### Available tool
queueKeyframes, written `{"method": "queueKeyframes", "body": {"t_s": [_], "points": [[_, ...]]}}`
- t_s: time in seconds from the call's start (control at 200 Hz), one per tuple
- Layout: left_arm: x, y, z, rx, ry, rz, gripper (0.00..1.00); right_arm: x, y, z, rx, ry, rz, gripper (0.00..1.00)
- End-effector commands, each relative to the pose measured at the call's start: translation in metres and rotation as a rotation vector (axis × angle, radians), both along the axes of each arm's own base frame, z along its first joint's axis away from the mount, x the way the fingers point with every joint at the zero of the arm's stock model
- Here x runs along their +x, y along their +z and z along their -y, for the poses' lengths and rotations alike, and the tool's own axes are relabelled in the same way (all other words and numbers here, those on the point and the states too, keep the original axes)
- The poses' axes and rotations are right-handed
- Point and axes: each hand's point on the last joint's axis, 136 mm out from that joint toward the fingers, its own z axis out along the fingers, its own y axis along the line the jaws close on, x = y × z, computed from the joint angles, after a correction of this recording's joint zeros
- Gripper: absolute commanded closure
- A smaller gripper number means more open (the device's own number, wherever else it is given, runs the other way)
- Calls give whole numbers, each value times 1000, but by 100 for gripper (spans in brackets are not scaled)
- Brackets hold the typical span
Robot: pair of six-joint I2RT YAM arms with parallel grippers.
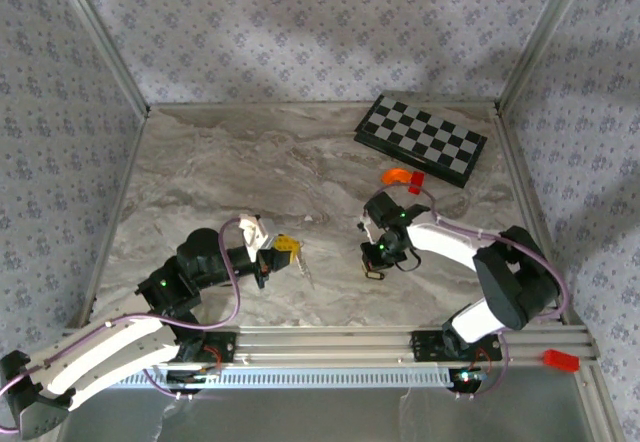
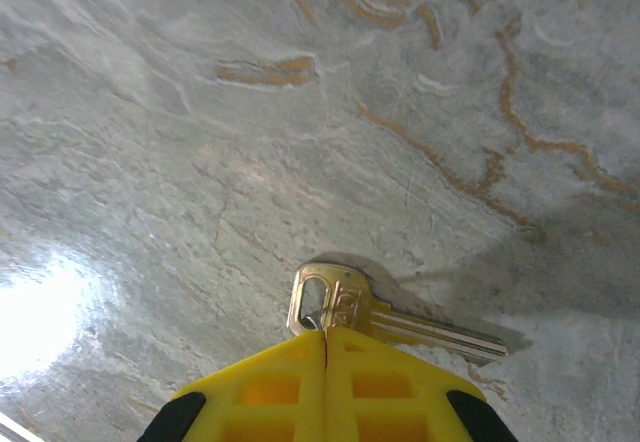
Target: Put the keys on the keyring
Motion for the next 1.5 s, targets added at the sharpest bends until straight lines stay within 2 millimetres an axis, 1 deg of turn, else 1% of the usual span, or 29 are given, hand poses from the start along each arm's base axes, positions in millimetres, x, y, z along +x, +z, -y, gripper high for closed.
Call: {"method": "queueKeyframes", "body": {"t_s": [0.0,0.095,0.255,0.365,0.44,0.615,0.75,0.825,0.895,0.99,1.094,1.144,1.324,1.399,1.494], "points": [[-1,13,-1,-40,-6,32,100,6,16,-7,79,-18,88,97],[-1,15,-1,-43,-9,32,100,14,25,-7,113,-65,166,100],[-1,17,-1,-48,-8,34,100,27,34,-7,175,-177,309,100],[-2,19,-1,-52,-8,34,100,32,31,-3,191,-253,398,100],[-2,19,-2,-52,-7,33,100,35,31,-3,215,-286,447,100],[0,18,-1,-49,-4,32,100,35,31,-9,242,-289,558,100],[0,17,0,-47,-4,30,100,31,23,-6,244,-300,569,100],[0,17,0,-45,-4,31,100,28,22,-6,253,-298,565,100],[1,17,0,-44,-2,32,100,24,20,-4,229,-293,548,100],[1,16,0,-43,-2,34,100,17,15,-1,203,-280,513,94],[0,17,0,-44,-4,36,100,9,14,3,174,-272,461,78],[0,17,0,-44,-6,35,100,6,18,4,168,-277,443,72],[-1,14,-1,-43,-6,35,100,2,43,11,125,-281,382,51],[-1,14,-1,-42,-8,35,100,7,50,16,87,-264,331,49],[-2,13,-1,-39,-9,36,100,13,58,15,57,-198,245,48]]}}
